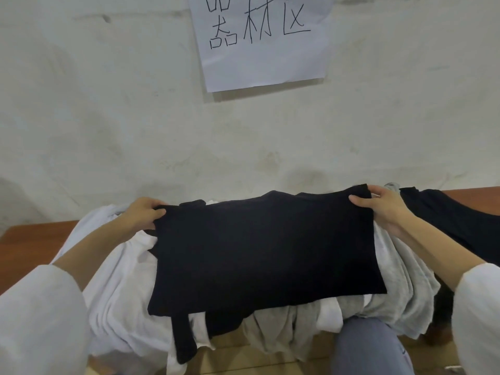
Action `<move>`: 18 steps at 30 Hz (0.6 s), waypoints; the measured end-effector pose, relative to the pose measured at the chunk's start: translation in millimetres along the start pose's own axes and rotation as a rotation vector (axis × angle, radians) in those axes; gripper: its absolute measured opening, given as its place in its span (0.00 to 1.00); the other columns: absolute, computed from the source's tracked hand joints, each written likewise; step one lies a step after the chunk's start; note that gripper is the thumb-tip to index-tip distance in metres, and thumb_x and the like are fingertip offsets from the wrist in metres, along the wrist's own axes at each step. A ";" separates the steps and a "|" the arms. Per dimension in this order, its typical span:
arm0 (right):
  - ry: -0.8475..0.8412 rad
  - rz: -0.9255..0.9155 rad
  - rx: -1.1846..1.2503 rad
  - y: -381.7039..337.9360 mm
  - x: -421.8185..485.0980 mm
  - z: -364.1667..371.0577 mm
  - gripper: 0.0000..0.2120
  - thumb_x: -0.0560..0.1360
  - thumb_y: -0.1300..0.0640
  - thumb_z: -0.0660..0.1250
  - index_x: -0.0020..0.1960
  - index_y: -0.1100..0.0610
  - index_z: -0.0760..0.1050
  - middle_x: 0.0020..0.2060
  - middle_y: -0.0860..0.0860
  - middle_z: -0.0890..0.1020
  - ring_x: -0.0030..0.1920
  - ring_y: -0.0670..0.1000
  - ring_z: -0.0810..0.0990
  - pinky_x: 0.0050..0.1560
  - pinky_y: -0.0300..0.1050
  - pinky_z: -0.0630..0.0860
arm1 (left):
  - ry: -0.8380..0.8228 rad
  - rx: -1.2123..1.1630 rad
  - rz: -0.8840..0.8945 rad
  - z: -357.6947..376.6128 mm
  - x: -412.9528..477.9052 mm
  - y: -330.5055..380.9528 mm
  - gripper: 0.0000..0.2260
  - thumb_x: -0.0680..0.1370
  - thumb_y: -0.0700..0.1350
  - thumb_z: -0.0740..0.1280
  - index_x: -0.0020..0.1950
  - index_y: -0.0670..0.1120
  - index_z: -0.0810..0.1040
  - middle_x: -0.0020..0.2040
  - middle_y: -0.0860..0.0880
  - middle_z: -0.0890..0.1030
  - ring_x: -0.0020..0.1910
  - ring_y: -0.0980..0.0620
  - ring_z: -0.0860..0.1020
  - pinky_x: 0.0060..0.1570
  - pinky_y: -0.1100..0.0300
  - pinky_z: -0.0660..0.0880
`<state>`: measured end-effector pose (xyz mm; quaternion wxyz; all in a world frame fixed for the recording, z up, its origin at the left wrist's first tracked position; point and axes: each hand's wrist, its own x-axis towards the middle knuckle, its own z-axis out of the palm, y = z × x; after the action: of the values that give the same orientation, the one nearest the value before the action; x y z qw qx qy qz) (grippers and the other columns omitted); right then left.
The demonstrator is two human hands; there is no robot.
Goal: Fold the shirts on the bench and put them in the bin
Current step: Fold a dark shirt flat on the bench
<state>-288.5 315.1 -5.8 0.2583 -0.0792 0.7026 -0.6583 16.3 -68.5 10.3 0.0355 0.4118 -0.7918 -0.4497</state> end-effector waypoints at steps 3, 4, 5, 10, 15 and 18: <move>-0.003 0.049 0.031 -1.4 5.4 3.1 0.18 0.72 0.63 0.72 0.60 0.66 0.76 0.49 0.56 0.84 0.46 0.50 0.84 0.44 0.38 0.81 | -0.023 -0.028 -0.007 -9.8 0.1 -0.1 0.16 0.78 0.28 0.53 0.50 0.39 0.80 0.45 0.39 0.81 0.41 0.43 0.79 0.38 0.55 0.79; -0.004 0.073 0.019 1.9 8.6 4.4 0.17 0.72 0.62 0.72 0.59 0.66 0.76 0.49 0.57 0.84 0.47 0.51 0.84 0.45 0.39 0.81 | -0.030 -0.050 -0.024 -8.7 -0.5 -1.0 0.18 0.78 0.27 0.52 0.48 0.40 0.79 0.44 0.40 0.80 0.41 0.44 0.79 0.35 0.58 0.79; -0.008 0.099 -0.001 5.5 10.5 5.9 0.17 0.72 0.61 0.72 0.58 0.67 0.76 0.50 0.58 0.83 0.49 0.53 0.84 0.47 0.41 0.81 | -0.046 -0.090 -0.056 -5.8 -0.5 -2.4 0.19 0.77 0.26 0.51 0.46 0.40 0.79 0.44 0.41 0.80 0.41 0.45 0.78 0.33 0.61 0.79; -0.018 0.228 -0.053 25.5 21.1 4.8 0.14 0.73 0.61 0.71 0.58 0.63 0.77 0.53 0.58 0.82 0.54 0.55 0.81 0.51 0.46 0.77 | -0.101 -0.208 -0.159 8.8 11.4 -15.5 0.10 0.80 0.37 0.59 0.53 0.41 0.80 0.46 0.43 0.81 0.45 0.45 0.78 0.43 0.56 0.75; -0.027 0.176 -0.223 17.8 19.5 0.2 0.13 0.72 0.70 0.69 0.56 0.63 0.76 0.47 0.56 0.81 0.45 0.51 0.80 0.37 0.35 0.78 | -0.028 0.015 -0.025 12.4 17.7 -8.4 0.04 0.76 0.38 0.69 0.48 0.45 0.81 0.46 0.50 0.81 0.44 0.48 0.78 0.38 0.59 0.74; 0.005 -0.026 -0.579 4.6 15.0 -0.3 0.15 0.72 0.69 0.69 0.55 0.55 0.78 0.49 0.53 0.80 0.50 0.51 0.78 0.48 0.37 0.73 | -0.002 0.017 0.016 8.2 14.6 3.4 0.07 0.76 0.33 0.66 0.44 0.44 0.80 0.44 0.48 0.81 0.44 0.48 0.78 0.40 0.59 0.74</move>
<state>-300.4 309.1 -14.1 0.2147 -0.1571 0.8607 -0.4340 1.0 -72.0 3.4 0.0345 0.4054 -0.7989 -0.4429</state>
